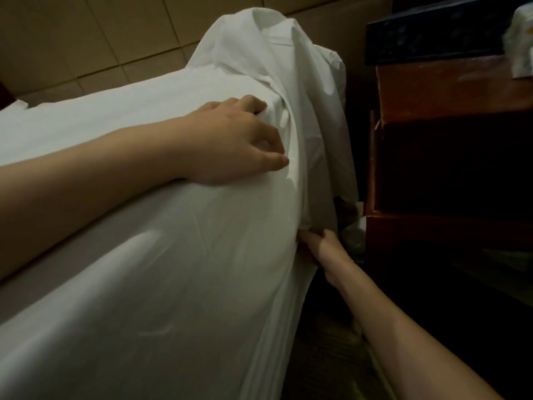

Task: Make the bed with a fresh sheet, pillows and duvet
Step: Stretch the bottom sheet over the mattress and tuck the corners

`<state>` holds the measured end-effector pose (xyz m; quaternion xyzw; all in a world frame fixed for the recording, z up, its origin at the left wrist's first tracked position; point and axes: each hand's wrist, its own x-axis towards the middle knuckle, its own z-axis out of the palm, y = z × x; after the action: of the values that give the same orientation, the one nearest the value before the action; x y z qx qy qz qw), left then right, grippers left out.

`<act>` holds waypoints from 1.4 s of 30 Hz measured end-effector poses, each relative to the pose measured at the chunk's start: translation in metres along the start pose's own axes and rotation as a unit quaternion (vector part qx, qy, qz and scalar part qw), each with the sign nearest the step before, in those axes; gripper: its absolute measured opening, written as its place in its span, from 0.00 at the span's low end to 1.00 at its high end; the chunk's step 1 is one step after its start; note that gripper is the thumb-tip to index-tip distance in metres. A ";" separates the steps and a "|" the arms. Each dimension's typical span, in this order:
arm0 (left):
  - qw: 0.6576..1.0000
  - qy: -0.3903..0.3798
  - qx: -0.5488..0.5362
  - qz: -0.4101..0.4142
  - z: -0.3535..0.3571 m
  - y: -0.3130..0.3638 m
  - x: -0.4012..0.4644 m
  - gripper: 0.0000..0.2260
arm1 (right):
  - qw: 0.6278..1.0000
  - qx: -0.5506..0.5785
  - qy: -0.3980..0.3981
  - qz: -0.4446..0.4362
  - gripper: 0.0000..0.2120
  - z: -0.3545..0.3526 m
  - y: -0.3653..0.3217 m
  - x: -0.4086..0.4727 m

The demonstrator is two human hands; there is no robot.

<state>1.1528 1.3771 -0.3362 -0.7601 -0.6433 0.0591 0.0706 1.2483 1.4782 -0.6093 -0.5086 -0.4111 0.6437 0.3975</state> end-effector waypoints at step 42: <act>0.979 0.120 -0.153 -0.059 0.011 -0.047 0.119 0.28 | 0.810 -0.557 0.086 -0.161 0.21 0.061 -0.344 0.053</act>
<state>1.1245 1.5022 -0.3385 -0.7242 -0.6751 -0.1366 0.0335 1.2118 1.6387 -0.2971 -0.6232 -0.7388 0.1848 0.1777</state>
